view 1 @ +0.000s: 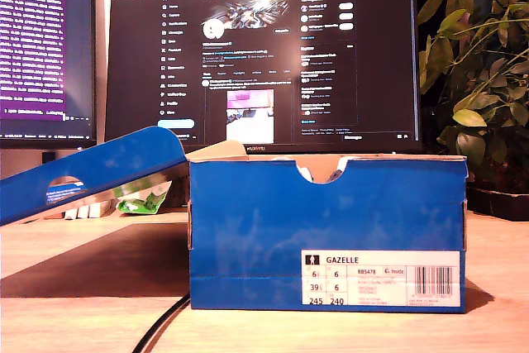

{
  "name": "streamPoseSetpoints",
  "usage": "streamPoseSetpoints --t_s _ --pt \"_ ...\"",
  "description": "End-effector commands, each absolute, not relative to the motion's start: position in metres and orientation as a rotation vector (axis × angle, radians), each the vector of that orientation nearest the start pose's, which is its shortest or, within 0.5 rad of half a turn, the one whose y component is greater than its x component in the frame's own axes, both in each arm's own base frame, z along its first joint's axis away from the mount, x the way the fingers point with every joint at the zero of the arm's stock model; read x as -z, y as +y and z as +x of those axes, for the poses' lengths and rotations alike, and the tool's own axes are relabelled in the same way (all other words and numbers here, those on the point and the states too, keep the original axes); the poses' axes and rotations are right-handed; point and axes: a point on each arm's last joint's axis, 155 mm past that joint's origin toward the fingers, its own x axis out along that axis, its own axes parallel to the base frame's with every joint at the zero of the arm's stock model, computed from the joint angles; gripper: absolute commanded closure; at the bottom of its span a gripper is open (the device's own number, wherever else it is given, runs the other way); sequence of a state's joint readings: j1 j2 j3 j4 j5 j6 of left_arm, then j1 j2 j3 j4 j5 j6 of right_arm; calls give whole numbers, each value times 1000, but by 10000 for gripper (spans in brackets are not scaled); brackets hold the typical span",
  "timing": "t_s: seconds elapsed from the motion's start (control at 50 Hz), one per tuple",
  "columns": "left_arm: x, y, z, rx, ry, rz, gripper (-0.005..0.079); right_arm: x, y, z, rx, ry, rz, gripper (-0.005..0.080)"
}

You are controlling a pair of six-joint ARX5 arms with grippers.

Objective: Close the blue shoebox by pushing the lid with your left arm and holding the box in place with your right arm

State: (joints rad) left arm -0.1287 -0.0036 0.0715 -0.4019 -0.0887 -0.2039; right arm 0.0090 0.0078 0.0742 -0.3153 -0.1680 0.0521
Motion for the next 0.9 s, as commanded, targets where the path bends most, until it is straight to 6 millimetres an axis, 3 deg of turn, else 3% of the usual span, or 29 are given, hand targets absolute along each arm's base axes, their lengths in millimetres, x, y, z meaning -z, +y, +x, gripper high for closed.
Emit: streamPoseSetpoints --t_s 0.0,0.7,0.88 --pt "-88 -13 233 1 349 -168 753 -114 34 238 -171 257 74 763" --pt "-92 -13 234 3 335 -165 753 -115 34 238 -172 256 74 763" --pt "-101 -18 237 19 301 -263 754 -118 37 239 -186 245 93 763"
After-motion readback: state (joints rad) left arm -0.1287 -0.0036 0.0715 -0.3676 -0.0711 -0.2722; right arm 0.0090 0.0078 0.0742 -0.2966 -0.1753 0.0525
